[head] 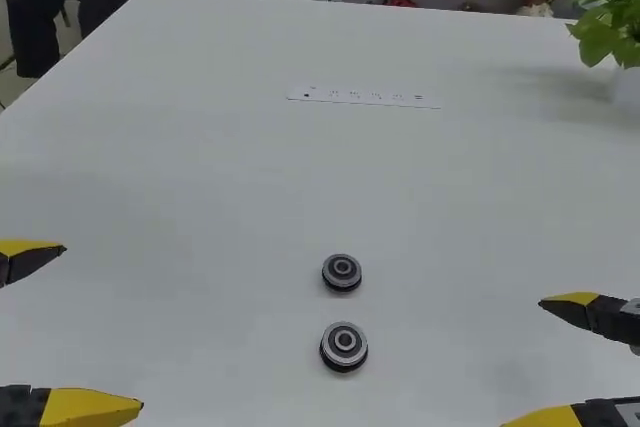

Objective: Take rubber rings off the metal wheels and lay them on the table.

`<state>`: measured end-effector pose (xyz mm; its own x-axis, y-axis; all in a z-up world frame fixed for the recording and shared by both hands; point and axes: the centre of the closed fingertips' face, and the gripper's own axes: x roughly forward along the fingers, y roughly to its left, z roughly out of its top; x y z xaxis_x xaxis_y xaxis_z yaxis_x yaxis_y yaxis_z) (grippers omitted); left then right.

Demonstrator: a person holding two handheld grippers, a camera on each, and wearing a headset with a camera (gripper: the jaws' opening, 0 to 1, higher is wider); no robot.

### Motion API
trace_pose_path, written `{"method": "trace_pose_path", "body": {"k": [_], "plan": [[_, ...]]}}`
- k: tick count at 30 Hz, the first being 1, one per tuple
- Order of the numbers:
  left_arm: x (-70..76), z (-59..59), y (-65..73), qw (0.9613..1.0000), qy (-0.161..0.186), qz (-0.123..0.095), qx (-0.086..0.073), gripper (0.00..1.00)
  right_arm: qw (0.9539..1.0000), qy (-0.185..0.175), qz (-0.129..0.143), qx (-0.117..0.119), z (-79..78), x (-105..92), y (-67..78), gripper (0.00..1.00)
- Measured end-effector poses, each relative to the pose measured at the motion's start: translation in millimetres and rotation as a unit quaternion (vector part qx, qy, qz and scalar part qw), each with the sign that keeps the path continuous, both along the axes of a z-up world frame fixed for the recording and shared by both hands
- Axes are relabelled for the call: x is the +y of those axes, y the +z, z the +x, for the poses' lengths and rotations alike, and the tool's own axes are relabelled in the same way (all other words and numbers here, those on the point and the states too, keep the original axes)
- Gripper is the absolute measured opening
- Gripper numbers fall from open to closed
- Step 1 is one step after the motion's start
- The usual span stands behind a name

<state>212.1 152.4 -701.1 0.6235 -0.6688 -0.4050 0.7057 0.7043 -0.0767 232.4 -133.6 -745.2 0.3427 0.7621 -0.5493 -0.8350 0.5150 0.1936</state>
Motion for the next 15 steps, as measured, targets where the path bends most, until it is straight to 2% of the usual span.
{"method": "trace_pose_path", "body": {"k": [15], "plan": [[-0.9, -1.5, -0.1, 1.0, -0.001, 0.002, 0.003, 1.0, 1.0, 0.008, 0.0, 0.001, 0.6, 2.1, -1.0, 0.94]]}}
